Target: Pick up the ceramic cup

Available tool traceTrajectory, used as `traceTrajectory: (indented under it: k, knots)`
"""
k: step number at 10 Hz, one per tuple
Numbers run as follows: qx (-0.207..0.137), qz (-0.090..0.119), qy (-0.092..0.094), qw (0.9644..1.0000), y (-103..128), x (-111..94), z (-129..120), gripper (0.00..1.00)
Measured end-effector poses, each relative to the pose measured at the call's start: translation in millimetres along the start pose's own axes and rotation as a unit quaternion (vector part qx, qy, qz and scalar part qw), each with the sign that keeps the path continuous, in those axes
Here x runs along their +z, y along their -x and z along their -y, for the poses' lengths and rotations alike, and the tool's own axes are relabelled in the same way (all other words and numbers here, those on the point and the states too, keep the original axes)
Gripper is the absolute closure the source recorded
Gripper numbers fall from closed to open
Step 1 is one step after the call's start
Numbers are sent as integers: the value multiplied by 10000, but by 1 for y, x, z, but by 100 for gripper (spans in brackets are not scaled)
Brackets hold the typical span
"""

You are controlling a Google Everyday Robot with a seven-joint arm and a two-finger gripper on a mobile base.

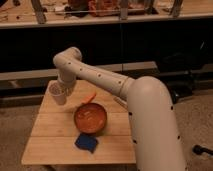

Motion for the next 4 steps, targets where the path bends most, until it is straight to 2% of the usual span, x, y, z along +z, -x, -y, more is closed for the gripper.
traceTrajectory:
  k: [4]
  knots:
    - [-34,-26,0,10000,2,-14,4,97]
